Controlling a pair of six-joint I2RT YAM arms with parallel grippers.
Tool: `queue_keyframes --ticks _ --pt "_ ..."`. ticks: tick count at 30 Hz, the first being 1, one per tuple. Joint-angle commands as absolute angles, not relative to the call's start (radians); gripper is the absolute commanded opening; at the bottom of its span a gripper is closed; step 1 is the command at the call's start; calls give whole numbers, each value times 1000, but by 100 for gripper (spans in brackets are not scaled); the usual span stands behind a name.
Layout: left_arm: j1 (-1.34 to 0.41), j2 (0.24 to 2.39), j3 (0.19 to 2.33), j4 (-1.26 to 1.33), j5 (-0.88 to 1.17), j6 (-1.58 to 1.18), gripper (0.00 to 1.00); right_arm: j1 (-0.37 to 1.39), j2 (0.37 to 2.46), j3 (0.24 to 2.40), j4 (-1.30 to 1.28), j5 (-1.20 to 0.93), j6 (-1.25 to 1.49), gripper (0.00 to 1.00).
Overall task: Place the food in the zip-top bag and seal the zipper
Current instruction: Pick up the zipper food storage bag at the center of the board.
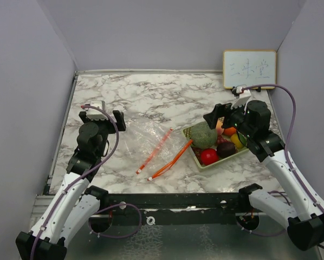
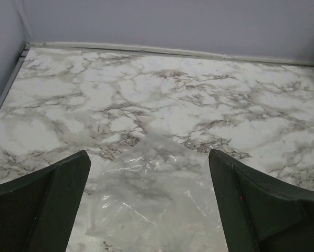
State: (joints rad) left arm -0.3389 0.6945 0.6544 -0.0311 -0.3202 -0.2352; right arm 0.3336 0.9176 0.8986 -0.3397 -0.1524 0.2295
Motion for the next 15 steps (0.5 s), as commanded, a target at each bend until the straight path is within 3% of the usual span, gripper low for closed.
queue_keyframes --ticks 1,8,15 --pt "-341 621 602 108 -85 -106 99 334 904 897 -333 -208 183 100" --pt "-341 689 641 53 142 -153 99 358 897 857 -275 -347 221 100" --pt "-341 609 587 99 184 -167 99 582 951 852 -237 -181 247 100"
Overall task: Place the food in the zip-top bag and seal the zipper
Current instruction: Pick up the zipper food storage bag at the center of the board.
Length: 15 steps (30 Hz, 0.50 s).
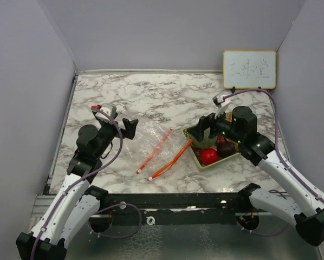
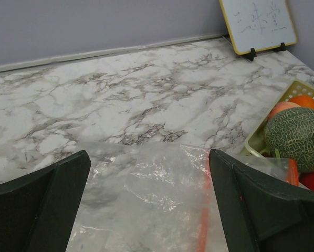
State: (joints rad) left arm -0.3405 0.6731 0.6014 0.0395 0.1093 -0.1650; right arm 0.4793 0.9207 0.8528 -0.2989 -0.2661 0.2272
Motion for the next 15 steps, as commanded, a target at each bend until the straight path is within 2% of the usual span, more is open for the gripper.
queue_keyframes --ticks 1,8,13,15 --pt "-342 596 588 87 187 -164 99 587 959 852 -226 -179 253 100" --pt "-341 550 573 -1 229 -204 99 601 1010 830 -201 -174 276 100" --pt "-342 521 480 60 280 -343 89 603 989 801 -196 -118 282 100" --pt "-343 515 452 80 295 -386 82 603 991 819 -220 -86 278 100"
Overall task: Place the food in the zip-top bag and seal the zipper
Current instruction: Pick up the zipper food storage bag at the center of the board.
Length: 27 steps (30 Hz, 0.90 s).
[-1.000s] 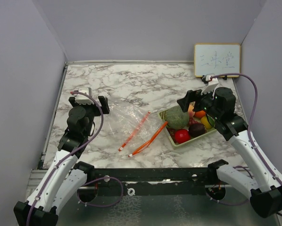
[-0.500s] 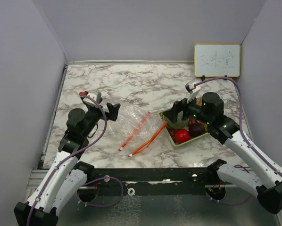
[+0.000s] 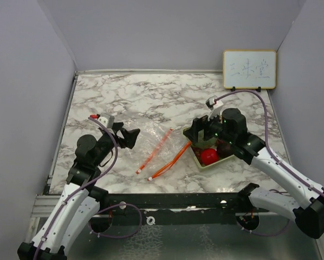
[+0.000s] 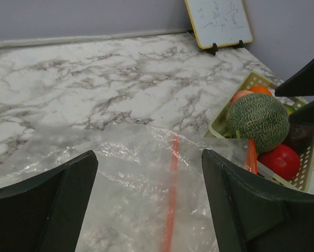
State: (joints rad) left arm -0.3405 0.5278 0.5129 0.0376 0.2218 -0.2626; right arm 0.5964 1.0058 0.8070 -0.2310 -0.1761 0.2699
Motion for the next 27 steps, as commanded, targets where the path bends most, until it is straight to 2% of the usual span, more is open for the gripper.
queue_keyframes --ticks 1,6,11,17,23,27 --pt "-350 507 446 74 290 -391 80 603 996 831 -235 -71 277 100" --pt "-412 457 451 24 195 -357 78 602 1028 845 -228 -5 289 100" --pt "-508 531 445 84 137 -361 78 602 1115 911 -218 35 288 100" --pt "-779 708 472 161 -87 -282 78 603 1148 933 -203 -9 279 100" --pt "-964 762 435 215 -225 -239 78 603 1100 863 -211 -9 255 100" --pt "-1162 827 417 273 -427 -159 78 602 1073 838 -212 -8 262 100"
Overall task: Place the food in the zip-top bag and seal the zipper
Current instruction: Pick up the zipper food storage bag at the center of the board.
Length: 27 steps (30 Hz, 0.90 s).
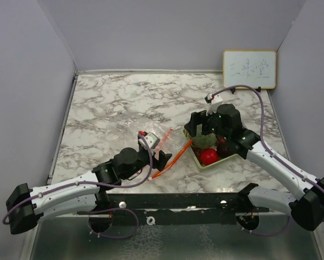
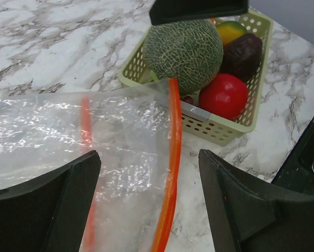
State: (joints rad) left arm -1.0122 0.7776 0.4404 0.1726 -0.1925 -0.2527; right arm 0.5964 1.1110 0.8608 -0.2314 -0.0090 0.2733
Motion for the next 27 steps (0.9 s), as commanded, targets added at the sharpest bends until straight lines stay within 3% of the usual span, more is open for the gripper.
queue_keyframes --ticks 1,4,13,18,27 --pt "-1212 853 415 302 -494 -127 80 603 1072 837 -213 -5 264 100" --pt "-1308 947 405 410 -654 -29 86 603 1065 838 -222 2 266 100" --pt "-1317 1162 351 728 -869 119 86 603 1003 847 -245 4 283 100" --pt "-1317 1224 339 822 -822 141 87 603 1000 850 -245 -4 287 100" --pt "-1330 1143 264 790 -685 74 90 603 1003 831 -239 0 287 100"
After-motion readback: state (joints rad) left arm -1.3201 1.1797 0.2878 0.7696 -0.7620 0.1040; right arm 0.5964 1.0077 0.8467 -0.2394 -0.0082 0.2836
